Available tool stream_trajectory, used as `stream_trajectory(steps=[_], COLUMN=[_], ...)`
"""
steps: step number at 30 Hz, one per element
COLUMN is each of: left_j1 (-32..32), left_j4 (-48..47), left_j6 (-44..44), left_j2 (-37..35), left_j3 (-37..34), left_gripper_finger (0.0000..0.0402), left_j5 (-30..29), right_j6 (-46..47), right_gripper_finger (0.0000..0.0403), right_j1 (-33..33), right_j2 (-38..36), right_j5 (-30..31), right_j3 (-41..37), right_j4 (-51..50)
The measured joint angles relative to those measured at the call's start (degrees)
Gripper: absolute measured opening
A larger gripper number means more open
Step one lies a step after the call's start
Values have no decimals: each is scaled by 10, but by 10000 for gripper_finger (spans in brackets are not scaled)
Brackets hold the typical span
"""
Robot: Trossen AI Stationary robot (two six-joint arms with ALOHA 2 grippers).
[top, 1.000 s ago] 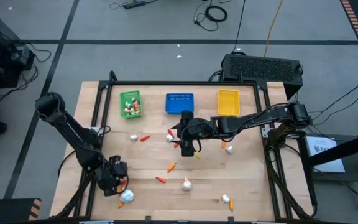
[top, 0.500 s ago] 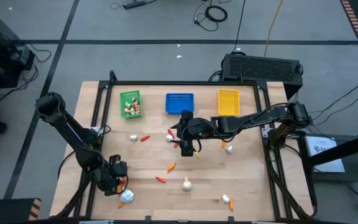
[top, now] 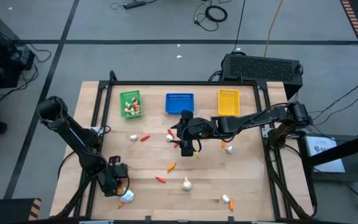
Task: Sort produce into baskets
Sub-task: Put the orange mushroom into the green bin
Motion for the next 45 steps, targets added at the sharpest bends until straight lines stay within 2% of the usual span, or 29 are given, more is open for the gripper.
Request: stream_trajectory(steps=[9,13,16,18,23,26,28,31,34,39,45], left_j1=[0,0,6,20,90,149,191,263,350,534,751], left_j4=[-7,-9,-9,-10,-44,-92,-114,-121,-115,-114,-100], left_j6=[-2,-2,2,25,157,280,360,468,547,586,614], left_j2=[1,1,-1,-8,-45,-72,-92,-122,-151,-182,-176], left_j3=[0,-1,-1,-3,10,32,49,71,83,87,87], left_gripper_finger=[143,117,91,82,85,85,85,86,86,86,86], left_j5=[-1,-8,-12,-12,-77,-127,-182,-280,-330,-316,-213], right_j6=[1,1,2,7,49,60,67,76,84,89,74], right_gripper_finger=[251,251,251,251,251,251,251,251,251,251,251], right_j1=[0,1,6,11,20,22,23,24,24,26,26], right_j2=[0,0,-9,-21,-48,-64,-69,-70,-70,-70,-70], right_j5=[0,0,0,1,5,28,56,78,80,106,108], right_j3=[0,0,-1,-1,-1,-1,-1,-1,-1,-1,-1], right_j4=[0,-8,-50,-85,-180,-211,-224,-250,-278,-286,-284])
